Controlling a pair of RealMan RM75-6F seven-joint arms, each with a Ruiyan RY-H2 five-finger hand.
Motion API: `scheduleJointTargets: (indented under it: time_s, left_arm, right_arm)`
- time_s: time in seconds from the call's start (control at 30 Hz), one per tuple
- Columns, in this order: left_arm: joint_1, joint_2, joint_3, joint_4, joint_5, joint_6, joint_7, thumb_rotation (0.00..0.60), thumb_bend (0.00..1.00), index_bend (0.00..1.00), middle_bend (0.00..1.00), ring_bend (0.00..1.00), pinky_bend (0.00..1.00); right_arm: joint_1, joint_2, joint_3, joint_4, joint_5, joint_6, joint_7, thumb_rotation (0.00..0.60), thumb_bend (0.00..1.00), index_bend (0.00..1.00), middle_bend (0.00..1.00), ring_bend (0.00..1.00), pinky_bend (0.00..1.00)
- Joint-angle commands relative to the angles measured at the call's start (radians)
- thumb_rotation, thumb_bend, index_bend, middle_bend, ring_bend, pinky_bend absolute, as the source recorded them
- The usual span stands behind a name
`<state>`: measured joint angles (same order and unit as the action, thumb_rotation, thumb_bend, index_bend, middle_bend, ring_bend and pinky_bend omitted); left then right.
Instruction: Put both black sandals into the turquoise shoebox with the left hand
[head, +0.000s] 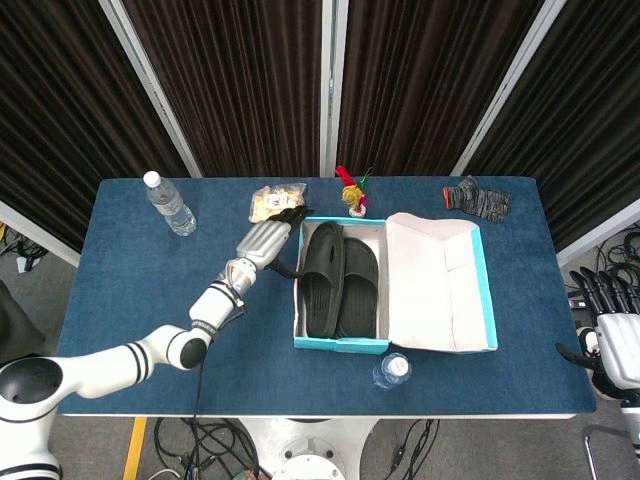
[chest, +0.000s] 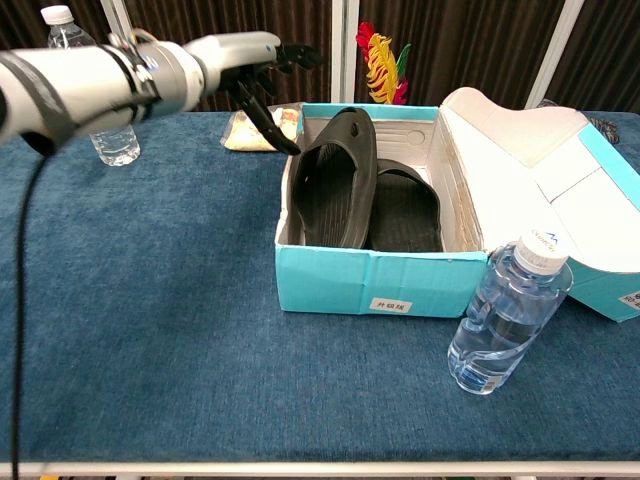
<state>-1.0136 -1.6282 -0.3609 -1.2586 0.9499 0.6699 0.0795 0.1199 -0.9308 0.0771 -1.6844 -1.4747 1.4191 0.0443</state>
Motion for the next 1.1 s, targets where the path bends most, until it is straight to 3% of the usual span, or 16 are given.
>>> scheduleJointTargets:
  time_s: [0.03, 0.27, 0.37, 0.83, 1.1]
  left_arm:
    - [0.004, 0.063, 0.009, -0.068, -0.028, 0.002, 0.036, 0.600, 0.13, 0.16, 0.09, 0.00, 0.15]
    - [-0.054, 0.045, 0.032, -0.049, 0.028, -0.050, 0.035, 0.600, 0.42, 0.29, 0.22, 0.00, 0.15]
    - [-0.090, 0.015, 0.037, -0.005, 0.034, -0.068, 0.045, 0.600, 0.48, 0.30, 0.23, 0.00, 0.15]
    - [-0.199, -0.055, 0.073, 0.106, -0.009, -0.109, 0.122, 0.600, 0.48, 0.29, 0.23, 0.00, 0.15]
    - [-0.211, -0.063, 0.113, 0.121, -0.097, -0.105, 0.178, 0.600, 0.48, 0.29, 0.23, 0.00, 0.14]
  right_arm:
    - [0.000, -0.002, -0.001, 0.003, -0.001, 0.000, 0.003, 0.600, 0.03, 0.02, 0.05, 0.00, 0.04]
    - [0.004, -0.004, 0.000, 0.005, -0.010, -0.001, 0.005, 0.600, 0.03, 0.02, 0.05, 0.00, 0.04]
    - [0.003, -0.003, -0.001, 0.004, -0.009, 0.000, 0.005, 0.600, 0.03, 0.02, 0.05, 0.00, 0.04]
    - [0.002, 0.000, 0.002, 0.007, 0.003, -0.006, 0.008, 0.600, 0.03, 0.02, 0.05, 0.00, 0.04]
    - [0.003, -0.002, 0.002, 0.014, 0.004, -0.009, 0.014, 0.600, 0.03, 0.02, 0.05, 0.00, 0.04]
